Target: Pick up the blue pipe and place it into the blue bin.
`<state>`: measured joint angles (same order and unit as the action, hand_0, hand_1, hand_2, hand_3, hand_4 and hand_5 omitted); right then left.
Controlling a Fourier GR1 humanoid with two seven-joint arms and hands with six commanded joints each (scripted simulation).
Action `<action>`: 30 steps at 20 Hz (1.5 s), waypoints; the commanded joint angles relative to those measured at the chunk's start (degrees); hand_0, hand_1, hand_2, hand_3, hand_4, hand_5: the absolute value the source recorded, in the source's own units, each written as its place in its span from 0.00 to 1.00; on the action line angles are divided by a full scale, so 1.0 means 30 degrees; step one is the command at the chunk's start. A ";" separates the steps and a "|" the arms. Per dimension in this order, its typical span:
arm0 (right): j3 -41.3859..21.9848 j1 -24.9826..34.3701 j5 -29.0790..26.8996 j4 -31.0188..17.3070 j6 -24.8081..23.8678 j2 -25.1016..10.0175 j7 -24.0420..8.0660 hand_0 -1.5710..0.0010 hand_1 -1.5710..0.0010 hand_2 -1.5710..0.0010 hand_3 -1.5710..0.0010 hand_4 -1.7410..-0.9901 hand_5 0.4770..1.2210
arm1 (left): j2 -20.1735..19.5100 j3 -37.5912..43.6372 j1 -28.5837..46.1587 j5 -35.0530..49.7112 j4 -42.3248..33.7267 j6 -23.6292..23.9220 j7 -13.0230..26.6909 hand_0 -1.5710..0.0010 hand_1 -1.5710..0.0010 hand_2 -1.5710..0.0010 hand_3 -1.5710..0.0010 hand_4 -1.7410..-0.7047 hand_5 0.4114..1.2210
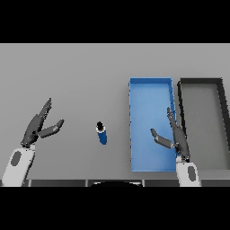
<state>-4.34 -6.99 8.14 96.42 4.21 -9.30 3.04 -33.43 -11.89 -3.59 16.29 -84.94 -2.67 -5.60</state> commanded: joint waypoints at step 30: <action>-0.0107 -0.0118 -0.0379 0.0257 0.0504 0.0056 -0.0174 1.00 1.00 1.00 1.00 0.55 0.25 | 0.5655 -0.6821 -0.2016 -0.5497 0.1461 -0.1368 0.0264 1.00 1.00 1.00 1.00 0.56 0.10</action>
<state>-4.67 -7.35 7.01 97.18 5.74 -9.12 2.49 -16.43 -32.37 -9.63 -0.21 -80.56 -6.79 -4.62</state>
